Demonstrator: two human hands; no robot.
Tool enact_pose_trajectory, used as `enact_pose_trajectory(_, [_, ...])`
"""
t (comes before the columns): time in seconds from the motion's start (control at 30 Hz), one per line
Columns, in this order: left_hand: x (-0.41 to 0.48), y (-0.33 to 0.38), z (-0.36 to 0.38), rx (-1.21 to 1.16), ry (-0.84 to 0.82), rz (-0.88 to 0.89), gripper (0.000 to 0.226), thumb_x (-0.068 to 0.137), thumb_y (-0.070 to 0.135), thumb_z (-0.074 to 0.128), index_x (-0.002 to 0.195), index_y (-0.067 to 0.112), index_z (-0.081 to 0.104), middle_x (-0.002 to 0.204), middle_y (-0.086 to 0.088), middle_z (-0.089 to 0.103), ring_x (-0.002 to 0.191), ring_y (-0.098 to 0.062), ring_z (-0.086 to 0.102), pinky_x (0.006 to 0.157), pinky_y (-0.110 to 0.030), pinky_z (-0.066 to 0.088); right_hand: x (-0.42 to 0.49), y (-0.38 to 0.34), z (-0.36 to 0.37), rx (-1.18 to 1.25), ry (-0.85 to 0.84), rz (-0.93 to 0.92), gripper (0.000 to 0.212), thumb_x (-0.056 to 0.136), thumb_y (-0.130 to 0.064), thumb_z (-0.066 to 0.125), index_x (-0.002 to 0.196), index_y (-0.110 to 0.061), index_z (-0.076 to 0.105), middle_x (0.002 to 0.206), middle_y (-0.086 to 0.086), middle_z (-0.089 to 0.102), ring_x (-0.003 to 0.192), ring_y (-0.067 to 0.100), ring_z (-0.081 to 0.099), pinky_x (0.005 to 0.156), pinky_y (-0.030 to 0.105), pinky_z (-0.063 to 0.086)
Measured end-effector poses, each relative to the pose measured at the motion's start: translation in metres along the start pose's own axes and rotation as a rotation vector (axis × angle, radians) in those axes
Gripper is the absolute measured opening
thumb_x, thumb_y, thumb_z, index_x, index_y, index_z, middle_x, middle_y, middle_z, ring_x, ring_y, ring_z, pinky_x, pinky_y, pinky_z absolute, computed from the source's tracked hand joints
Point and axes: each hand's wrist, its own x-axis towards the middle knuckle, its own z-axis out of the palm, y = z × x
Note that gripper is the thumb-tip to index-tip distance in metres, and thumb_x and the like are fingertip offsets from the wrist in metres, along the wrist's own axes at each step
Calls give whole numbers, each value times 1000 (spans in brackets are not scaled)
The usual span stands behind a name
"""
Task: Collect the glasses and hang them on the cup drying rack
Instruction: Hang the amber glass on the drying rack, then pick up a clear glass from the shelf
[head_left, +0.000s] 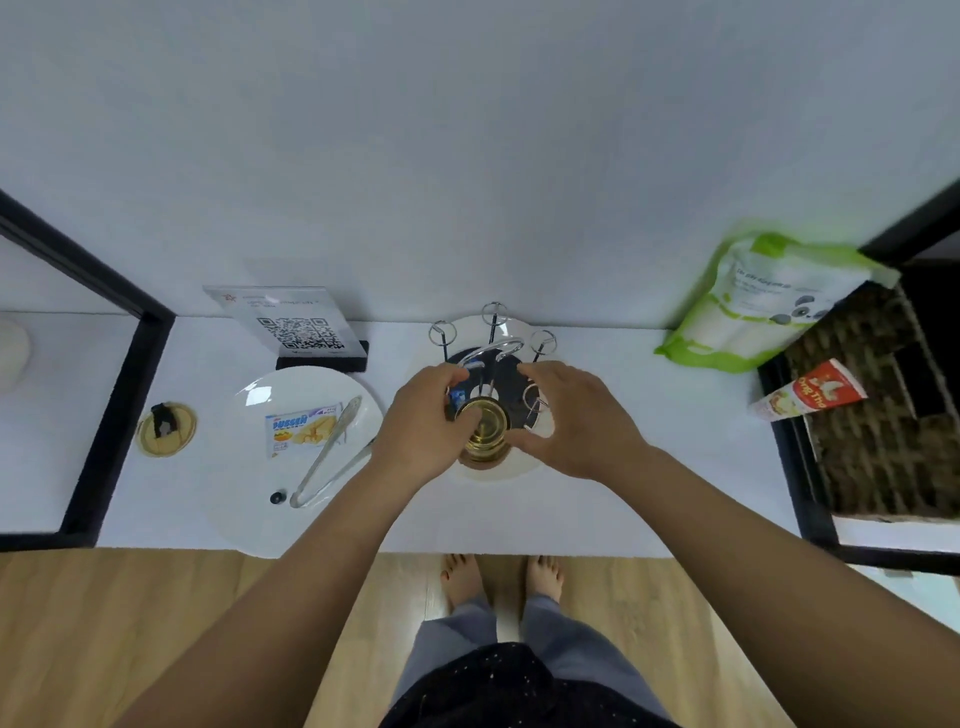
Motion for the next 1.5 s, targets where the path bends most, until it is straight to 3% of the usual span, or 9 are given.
enact_pose_trajectory(0.2, [4,45,6,-5,-79,184,47,90,33,65,135,26,52,135,4,58,119,-16,55,100,-26,41,-41,8,-29,44,162,92,65,92,-48,58,148,-20,37,150,0,43,136,21,41,114,36,29])
enact_pose_trajectory(0.37, [-12,98,13,-16,-81,338,45,93,41,60,136,32,51,134,17,52,121,-1,45,102,-22,31,-78,16,-62,167,341,148,57,93,-46,58,142,-21,45,144,-3,49,131,16,47,107,37,40])
enact_pose_trajectory(0.53, [-45,165,28,-155,-24,457,7,94,30,61,99,26,63,96,17,67,87,8,61,79,-16,49,-128,28,-99,520,591,223,19,87,-41,67,94,-24,63,91,-6,70,83,12,67,77,34,55])
enact_pose_trajectory(0.63, [-75,213,52,-269,-33,497,16,93,26,59,83,14,63,79,0,72,80,-15,68,75,-33,53,-176,43,-123,669,701,261,25,87,-40,64,78,-18,61,73,4,69,69,24,67,69,40,56])
enact_pose_trajectory(0.8, [-140,288,114,-364,-137,625,24,91,33,53,73,19,63,72,-2,71,75,-21,69,79,-49,55,-283,81,-154,712,820,226,22,93,-28,63,82,-9,63,74,12,67,69,28,65,65,39,55])
enact_pose_trajectory(0.97, [-201,357,178,-362,-203,765,26,94,28,52,71,18,60,67,7,62,67,-10,60,66,-35,51,-387,125,-166,721,947,230,21,95,-29,62,78,-15,62,64,-2,64,58,11,58,56,22,46])
enact_pose_trajectory(1.03, [-222,383,202,-340,-253,802,26,96,26,53,73,20,61,67,7,64,67,-9,61,66,-33,50,-426,144,-168,738,985,264,21,95,-30,61,80,-15,63,67,1,66,62,16,62,58,25,49])
enact_pose_trajectory(1.2, [-260,443,260,-276,-400,903,30,92,40,51,78,16,64,75,-3,69,78,-24,67,80,-54,53,-503,194,-171,827,1137,379,13,94,-30,62,85,-20,62,75,7,69,70,24,65,60,31,51])
enact_pose_trajectory(1.5, [-272,546,381,-335,-588,949,33,90,43,52,82,14,65,78,-2,71,81,-22,69,84,-51,56,-593,299,-196,1031,1316,559,12,95,-29,61,94,-17,61,83,13,70,68,18,66,62,35,53])
